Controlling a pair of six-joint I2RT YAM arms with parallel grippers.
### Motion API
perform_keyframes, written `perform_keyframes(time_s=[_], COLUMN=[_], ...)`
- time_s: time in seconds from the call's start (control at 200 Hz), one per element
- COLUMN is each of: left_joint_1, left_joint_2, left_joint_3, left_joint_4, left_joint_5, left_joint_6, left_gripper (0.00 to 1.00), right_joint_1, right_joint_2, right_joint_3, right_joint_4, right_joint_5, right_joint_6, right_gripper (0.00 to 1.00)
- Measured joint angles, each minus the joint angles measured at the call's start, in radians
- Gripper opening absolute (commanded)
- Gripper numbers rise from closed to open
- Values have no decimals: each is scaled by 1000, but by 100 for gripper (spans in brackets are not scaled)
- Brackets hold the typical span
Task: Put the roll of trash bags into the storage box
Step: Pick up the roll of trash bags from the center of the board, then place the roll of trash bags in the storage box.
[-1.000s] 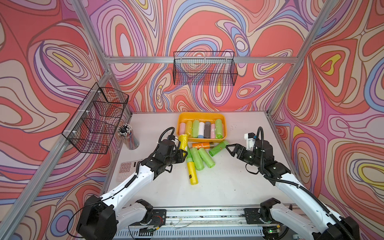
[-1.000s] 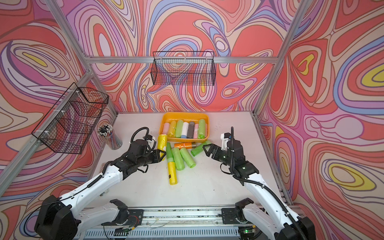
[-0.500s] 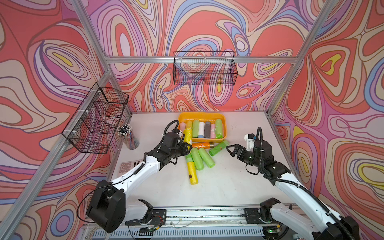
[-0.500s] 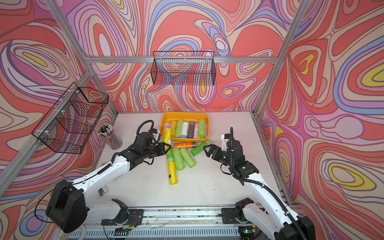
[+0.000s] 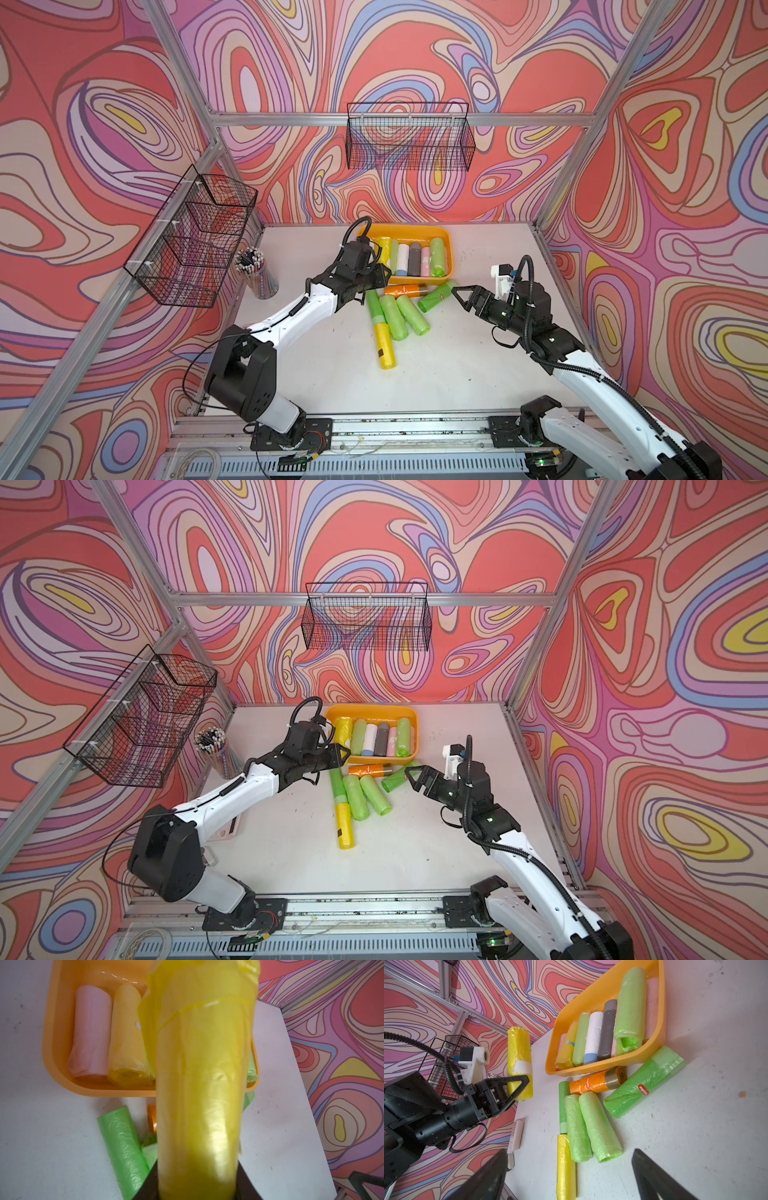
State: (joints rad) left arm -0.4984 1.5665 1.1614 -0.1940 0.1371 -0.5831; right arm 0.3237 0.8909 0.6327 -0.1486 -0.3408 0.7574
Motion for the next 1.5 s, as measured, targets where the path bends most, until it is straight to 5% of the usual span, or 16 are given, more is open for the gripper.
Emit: perform_keyframes(time_s=[0.881,1.502], left_joint_1=[87,108], left_joint_2=[460,570], left_joint_3=[488,570], left_joint_4=[-238,-289], left_joint_5=[-113,-107], left_joint_6=[120,120], left_gripper=[25,25], right_joint_1=[0,0], right_joint_2=[-70,-67], right_joint_3=[2,4], right_joint_4=[-128,-151], right_joint_5=[63,84], right_joint_6=[-117,-136], right_gripper=[95,95])
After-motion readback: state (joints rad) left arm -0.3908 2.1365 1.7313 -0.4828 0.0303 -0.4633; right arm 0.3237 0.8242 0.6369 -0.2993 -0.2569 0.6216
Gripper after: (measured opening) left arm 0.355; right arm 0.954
